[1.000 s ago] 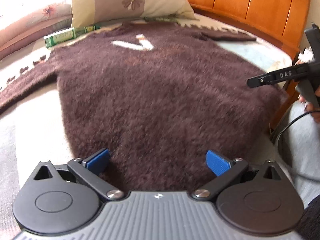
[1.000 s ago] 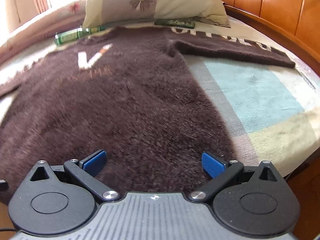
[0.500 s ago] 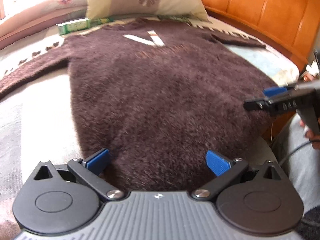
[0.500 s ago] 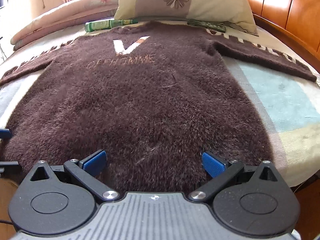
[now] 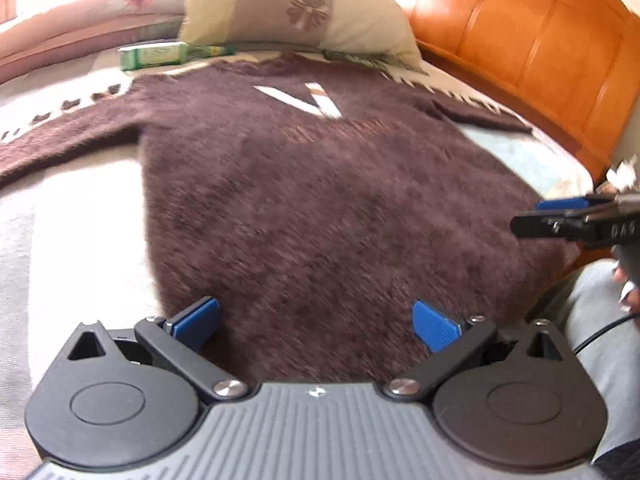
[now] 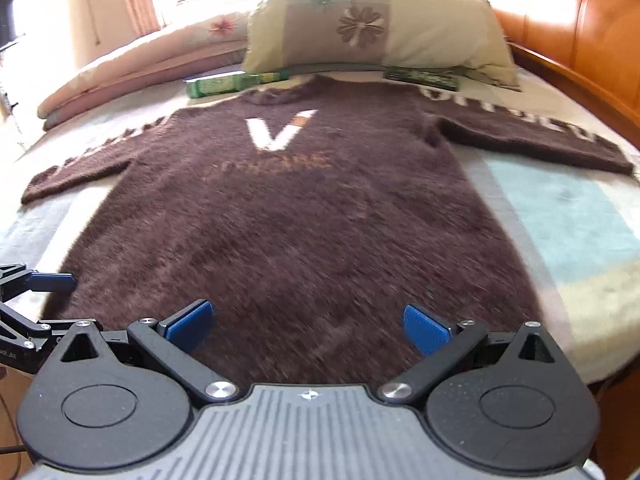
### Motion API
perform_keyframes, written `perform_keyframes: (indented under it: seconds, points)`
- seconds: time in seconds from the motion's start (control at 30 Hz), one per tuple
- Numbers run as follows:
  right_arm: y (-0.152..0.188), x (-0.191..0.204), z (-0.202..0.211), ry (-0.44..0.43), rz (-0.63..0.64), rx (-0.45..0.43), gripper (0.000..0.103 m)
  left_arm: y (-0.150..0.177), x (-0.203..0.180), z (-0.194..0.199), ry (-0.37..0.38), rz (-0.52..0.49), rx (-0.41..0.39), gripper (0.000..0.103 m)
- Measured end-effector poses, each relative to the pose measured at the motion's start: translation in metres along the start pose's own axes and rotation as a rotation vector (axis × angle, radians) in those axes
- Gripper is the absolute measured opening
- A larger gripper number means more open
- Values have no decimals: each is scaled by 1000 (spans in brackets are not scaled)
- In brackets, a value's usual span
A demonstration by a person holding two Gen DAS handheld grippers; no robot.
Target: Fold clothes
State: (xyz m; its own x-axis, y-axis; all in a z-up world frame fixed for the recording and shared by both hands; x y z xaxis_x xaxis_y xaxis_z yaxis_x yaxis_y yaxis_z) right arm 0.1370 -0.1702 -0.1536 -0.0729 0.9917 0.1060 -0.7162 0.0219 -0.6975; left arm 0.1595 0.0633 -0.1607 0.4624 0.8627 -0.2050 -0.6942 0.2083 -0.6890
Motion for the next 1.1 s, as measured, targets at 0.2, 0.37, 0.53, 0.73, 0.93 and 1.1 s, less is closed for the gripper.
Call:
perform_keyframes:
  seconds: [0.2, 0.37, 0.53, 0.73, 0.93, 1.1]
  points:
    - [-22, 15, -23, -52, -1, -24, 103, -40, 17, -6, -16, -3, -63, 102]
    - [-15, 8, -37, -34, -1, 8, 103, -56, 7, -39, 26, -68, -55, 102]
    - [-15, -10, -40, -17, -58, 22, 103, -44, 9, -60, 2, -72, -12, 102]
    - [-24, -14, -39, -35, -113, 20, 103, -52, 35, -40, -3, -28, -36, 102]
    - [-38, 13, -22, -93, -71, -8, 103, -70, 139, -6, -107, 259, -147, 102]
    - [-57, 58, -2, -195, 3, -4, 103, -69, 231, 19, -194, 457, -203, 102]
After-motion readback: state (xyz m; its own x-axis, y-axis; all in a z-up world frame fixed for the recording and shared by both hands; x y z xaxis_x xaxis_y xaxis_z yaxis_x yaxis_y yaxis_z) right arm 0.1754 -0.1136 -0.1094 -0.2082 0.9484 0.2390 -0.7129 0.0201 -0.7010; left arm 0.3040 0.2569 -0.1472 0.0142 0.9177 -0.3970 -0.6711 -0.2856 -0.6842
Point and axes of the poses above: each gripper's, at about its wrist camera, not at the fingertips, and z roughly against the way its jaws point, x to its left, y to its underside, the point moved 9 cm from there along -z, roughly the way its jaws point, and after that the axes turned 3 degrees about y, right-handed, at the moved point
